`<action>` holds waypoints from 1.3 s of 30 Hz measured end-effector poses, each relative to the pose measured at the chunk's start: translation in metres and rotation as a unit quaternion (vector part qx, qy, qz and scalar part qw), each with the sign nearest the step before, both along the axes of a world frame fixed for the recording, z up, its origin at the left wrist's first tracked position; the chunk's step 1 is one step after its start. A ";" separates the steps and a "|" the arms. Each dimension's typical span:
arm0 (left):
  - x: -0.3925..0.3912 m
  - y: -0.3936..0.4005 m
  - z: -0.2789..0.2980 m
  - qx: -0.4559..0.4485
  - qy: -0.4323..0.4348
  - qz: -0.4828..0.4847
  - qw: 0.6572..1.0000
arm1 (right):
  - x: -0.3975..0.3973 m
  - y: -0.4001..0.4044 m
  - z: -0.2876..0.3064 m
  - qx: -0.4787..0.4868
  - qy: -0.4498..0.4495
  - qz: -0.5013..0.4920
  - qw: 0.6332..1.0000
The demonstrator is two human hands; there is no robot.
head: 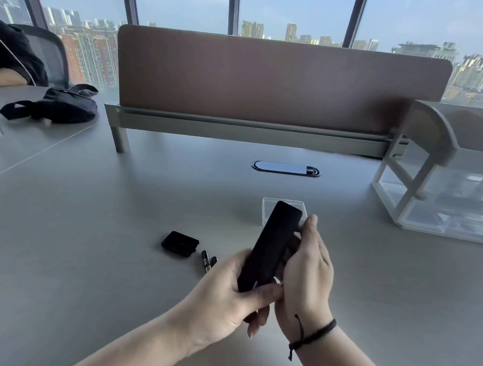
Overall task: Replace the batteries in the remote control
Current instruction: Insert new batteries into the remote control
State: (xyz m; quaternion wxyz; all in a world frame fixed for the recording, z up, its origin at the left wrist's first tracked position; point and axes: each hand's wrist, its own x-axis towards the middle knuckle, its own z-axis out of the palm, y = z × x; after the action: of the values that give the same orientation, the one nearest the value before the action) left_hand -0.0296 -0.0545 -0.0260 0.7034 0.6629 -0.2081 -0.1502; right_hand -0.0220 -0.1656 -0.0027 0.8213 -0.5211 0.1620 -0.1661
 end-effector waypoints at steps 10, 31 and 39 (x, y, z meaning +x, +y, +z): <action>0.004 0.008 0.007 -0.040 0.049 0.034 0.997 | 0.000 -0.004 -0.001 -0.111 -0.055 0.066 0.990; 0.016 0.019 0.018 -0.181 0.252 0.056 0.949 | 0.000 -0.012 -0.004 -0.256 -0.161 0.111 0.947; 0.016 0.020 0.015 -0.165 0.246 0.039 0.954 | -0.003 -0.007 -0.013 -0.483 -0.208 0.083 0.847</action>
State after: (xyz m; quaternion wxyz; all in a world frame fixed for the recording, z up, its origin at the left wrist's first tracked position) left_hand -0.0139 -0.0342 -0.0112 0.8377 0.4876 -0.0249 -0.2448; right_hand -0.0247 -0.1725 -0.0158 0.4914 -0.8166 -0.1565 -0.2592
